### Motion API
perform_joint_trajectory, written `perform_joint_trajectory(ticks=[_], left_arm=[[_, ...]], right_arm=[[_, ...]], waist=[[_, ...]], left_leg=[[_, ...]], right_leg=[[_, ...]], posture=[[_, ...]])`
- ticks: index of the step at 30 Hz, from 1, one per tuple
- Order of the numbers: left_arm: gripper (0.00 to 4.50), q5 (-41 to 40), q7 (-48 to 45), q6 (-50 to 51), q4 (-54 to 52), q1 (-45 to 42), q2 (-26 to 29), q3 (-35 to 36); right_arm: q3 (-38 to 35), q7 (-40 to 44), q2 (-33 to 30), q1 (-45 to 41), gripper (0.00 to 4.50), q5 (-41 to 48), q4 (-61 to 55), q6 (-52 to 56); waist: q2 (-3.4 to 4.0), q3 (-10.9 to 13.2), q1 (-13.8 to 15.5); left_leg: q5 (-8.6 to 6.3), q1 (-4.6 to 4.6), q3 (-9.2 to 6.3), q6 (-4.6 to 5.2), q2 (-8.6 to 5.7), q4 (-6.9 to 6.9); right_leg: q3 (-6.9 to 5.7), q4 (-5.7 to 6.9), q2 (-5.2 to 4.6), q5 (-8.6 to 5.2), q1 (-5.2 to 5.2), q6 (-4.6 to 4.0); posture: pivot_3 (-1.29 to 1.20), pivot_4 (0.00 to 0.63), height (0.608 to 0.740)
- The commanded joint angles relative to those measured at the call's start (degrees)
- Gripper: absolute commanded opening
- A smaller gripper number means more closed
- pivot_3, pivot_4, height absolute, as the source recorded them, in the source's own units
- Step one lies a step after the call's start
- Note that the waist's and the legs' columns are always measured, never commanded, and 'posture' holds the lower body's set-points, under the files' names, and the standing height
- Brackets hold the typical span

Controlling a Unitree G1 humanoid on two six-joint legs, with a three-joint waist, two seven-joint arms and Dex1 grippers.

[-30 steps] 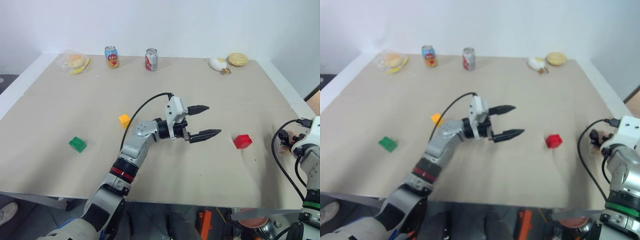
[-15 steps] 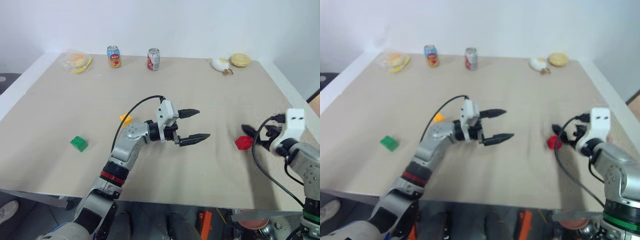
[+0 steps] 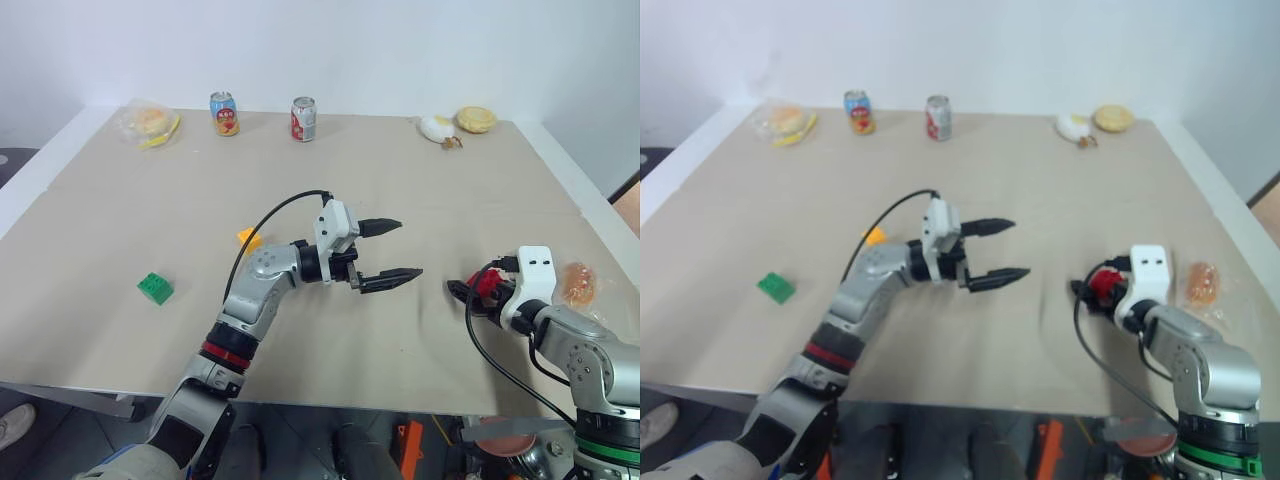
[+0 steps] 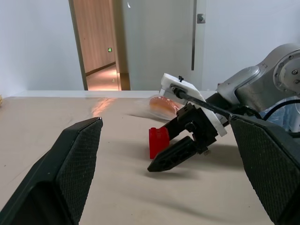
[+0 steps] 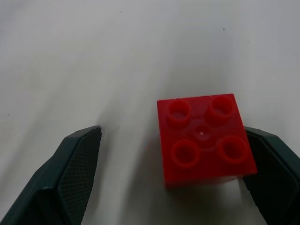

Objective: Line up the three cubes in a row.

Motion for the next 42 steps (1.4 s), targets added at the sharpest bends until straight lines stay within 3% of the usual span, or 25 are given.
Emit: perform_joint_trajectory(ticks=[1, 8, 11, 16, 23, 25, 30, 42], left_arm=[[4.5, -0.5, -0.2, -0.3, -1.8, -1.4, -0.4, 0.1], [4.5, -0.4, -0.1, -0.3, -1.8, -1.2, -0.3, 0.2], [4.5, -0.2, -0.2, -0.5, -2.0, -0.9, 0.1, 0.2], [4.5, -1.7, -3.4, 1.2, -6.6, 2.4, 5.3, 0.9], [4.5, -4.0, -13.1, 2.4, -11.9, 10.4, 20.9, 3.7], [4.5, -4.9, -14.3, 2.6, -12.4, 11.2, 23.3, 4.5], [4.5, -5.3, -16.6, 2.7, -14.6, 13.8, 28.5, 6.1], [4.5, -6.8, -13.9, 6.1, -22.5, 19.3, 30.0, 6.1]], right_arm=[[-0.9, -0.6, 0.7, -1.1, 3.65, -1.2, 0.5, -3.0], [-0.5, 0.5, 0.1, -0.9, 1.28, -2.6, 0.6, -4.8], [1.2, 5.3, -1.6, -0.5, 1.29, -3.1, -1.6, -9.4], [7.8, 22.5, -6.7, -1.6, 1.29, -0.6, -5.5, -18.6], [23.5, 48.8, -11.7, -10.7, 1.29, -0.9, 0.4, -27.5], [26.4, 52.9, -11.6, -12.5, 1.29, -2.5, 3.5, -31.0], [32.5, 60.0, -10.6, -14.5, 1.29, -7.4, 9.4, -40.2], [36.3, 62.6, -10.0, -12.8, 1.29, -15.0, 14.6, -49.1]], waist=[[0.0, 0.0, 0.0], [0.0, 0.0, 0.0], [0.01, 0.0, 0.0], [0.02, 0.0, -0.2], [-0.04, 0.0, -0.9], [-0.13, 0.1, -1.0], [-0.16, 0.1, 0.0], [-0.16, 0.1, 0.0]], left_leg=[[0.0, 0.0, 0.0, 0.0, 0.0, 0.0], [0.0, 0.0, -0.01, 0.0, 0.0, -0.04], [0.0, 0.0, -0.01, 0.0, 0.0, -0.05], [0.0, 0.06, -0.01, 0.0, 0.04, -0.11], [0.0, 0.12, -0.07, -0.01, 0.17, -0.16], [0.0, 0.12, -0.08, -0.01, 0.21, -0.16], [-0.02, -0.01, -0.03, -0.07, 0.19, -0.07], [-0.04, 0.05, -0.06, -0.1, 0.24, -0.09]], right_leg=[[0.0, 0.0, 0.0, 0.0, 0.0, 0.0], [-0.01, 0.0, 0.0, 0.0, -0.01, 0.01], [-0.01, 0.0, 0.0, -0.01, -0.02, 0.02], [0.0, 0.0, 0.05, 0.0, -0.02, 0.02], [-0.06, 0.02, 0.18, -0.04, -0.02, -0.14], [-0.09, 0.02, 0.19, -0.07, -0.03, -0.24], [-0.15, -0.01, 0.09, -0.13, -0.02, -0.23], [-0.2, 0.04, 0.13, -0.15, -0.03, -0.3]], posture=[[0.0, 0.15, 0.733], [0.0, 0.15, 0.733], [0.0, 0.15, 0.733], [0.0, 0.15, 0.733], [0.0, 0.15, 0.733], [0.0, 0.15, 0.733], [0.0, 0.15, 0.733], [0.0, 0.15, 0.733]])
